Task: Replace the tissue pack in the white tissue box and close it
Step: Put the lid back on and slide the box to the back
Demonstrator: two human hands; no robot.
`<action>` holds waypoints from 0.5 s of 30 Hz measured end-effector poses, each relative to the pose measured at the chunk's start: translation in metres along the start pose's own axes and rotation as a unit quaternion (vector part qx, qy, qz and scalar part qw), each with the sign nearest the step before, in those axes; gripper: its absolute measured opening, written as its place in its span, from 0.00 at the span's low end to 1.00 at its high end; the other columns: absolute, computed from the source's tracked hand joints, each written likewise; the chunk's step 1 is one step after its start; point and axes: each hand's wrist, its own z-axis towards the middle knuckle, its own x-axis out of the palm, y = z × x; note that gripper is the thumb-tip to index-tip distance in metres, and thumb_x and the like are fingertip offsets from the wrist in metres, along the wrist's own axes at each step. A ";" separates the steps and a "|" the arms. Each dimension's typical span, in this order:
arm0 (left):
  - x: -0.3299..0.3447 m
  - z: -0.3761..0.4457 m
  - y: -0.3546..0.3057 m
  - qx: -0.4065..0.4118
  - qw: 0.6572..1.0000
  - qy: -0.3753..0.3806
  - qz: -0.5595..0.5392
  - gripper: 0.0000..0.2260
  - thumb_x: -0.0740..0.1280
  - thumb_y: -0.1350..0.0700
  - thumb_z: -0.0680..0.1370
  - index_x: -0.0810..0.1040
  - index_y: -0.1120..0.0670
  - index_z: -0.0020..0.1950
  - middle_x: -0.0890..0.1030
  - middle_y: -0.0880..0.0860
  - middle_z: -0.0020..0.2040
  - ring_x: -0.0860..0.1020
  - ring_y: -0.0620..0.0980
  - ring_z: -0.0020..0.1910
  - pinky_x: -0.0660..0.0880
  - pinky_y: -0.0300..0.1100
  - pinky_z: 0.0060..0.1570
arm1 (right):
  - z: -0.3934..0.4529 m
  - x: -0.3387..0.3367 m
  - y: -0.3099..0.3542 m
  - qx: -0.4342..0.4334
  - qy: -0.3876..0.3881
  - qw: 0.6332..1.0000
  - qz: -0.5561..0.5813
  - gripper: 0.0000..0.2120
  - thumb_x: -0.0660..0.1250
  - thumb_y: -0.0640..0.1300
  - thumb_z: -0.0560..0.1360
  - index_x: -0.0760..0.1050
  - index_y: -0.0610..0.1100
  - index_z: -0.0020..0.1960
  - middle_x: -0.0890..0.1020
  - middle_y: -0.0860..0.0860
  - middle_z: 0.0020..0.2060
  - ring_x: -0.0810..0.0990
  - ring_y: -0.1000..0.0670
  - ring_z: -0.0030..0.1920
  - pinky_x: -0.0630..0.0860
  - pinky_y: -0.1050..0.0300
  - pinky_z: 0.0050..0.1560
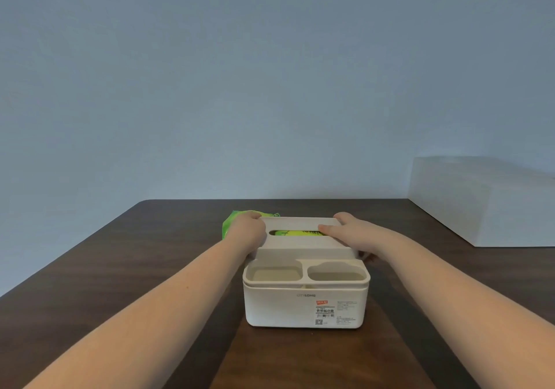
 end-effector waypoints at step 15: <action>-0.014 -0.078 0.064 0.045 0.980 0.117 -0.152 0.15 0.58 0.49 0.81 0.77 0.43 0.65 0.81 0.48 0.62 0.79 0.49 0.61 0.71 0.52 0.68 | -0.064 0.029 -0.039 -0.072 -0.018 0.971 0.226 0.13 0.52 0.59 0.81 0.67 0.59 0.62 0.77 0.58 0.54 0.76 0.53 0.54 0.72 0.59 0.43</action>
